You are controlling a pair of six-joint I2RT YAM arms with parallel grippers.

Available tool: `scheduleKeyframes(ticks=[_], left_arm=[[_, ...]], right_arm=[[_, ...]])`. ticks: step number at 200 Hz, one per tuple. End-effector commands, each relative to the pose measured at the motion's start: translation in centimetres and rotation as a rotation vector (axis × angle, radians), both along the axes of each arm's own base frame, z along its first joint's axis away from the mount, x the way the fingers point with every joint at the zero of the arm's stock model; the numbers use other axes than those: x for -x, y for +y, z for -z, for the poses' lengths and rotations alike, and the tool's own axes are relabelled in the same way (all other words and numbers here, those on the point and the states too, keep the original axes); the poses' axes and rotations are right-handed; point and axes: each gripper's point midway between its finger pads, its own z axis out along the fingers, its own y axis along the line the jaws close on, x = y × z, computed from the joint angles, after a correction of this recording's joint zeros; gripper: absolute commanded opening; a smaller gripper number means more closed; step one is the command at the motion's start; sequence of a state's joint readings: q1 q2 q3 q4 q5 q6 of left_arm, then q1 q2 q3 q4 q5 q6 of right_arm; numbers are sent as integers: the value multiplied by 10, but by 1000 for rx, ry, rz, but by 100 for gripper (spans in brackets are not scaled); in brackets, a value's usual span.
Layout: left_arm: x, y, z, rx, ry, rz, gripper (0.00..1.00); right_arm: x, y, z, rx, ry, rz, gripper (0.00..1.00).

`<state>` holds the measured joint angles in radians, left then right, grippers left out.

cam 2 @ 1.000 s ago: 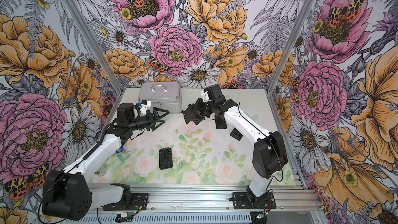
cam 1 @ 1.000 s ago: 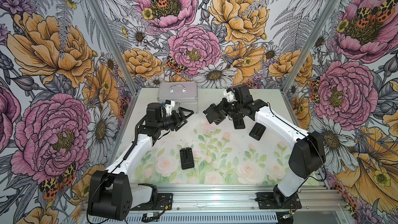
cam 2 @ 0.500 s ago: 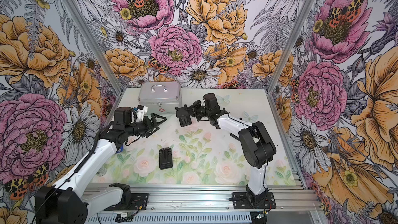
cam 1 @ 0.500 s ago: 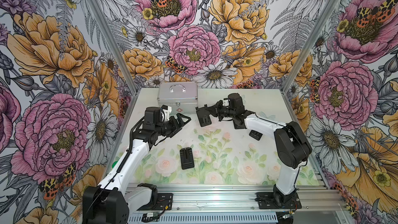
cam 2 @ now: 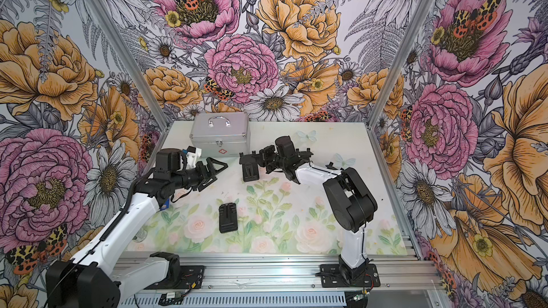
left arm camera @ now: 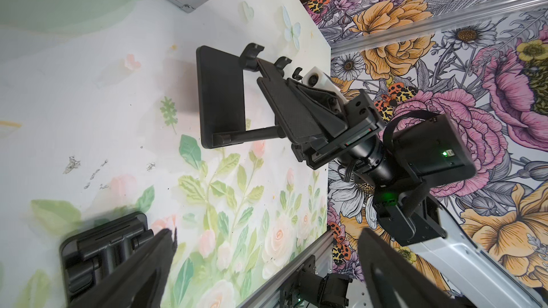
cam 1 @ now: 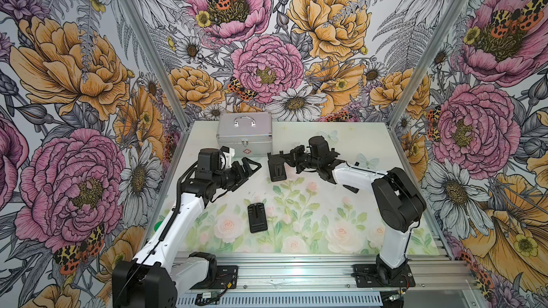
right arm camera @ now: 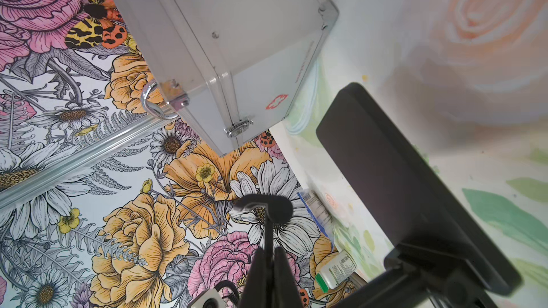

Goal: Open the phone stand
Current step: Place the phone stand at the center of the board.

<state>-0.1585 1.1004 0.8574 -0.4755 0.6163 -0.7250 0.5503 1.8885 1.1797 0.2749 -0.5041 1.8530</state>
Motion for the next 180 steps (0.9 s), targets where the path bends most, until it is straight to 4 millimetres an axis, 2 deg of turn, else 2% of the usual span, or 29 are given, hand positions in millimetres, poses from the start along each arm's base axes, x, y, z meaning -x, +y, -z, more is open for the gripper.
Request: scheduleKeyframes(ticks=[1,91,122,180], left_arm=[[4,5,0,-17,-15,-6,99],[10,9,1,-10,-13,-16,99],[9,9,2,-10,-12,-14,99],[9,9,4,-12,-5,-17,99]], right_arm=[[1,8,14,-5,22,5,0],[0,18,43,12,25,-16,0],[1,19,44,18,13,-22,0],[2,19,46,25,5,-33,27]])
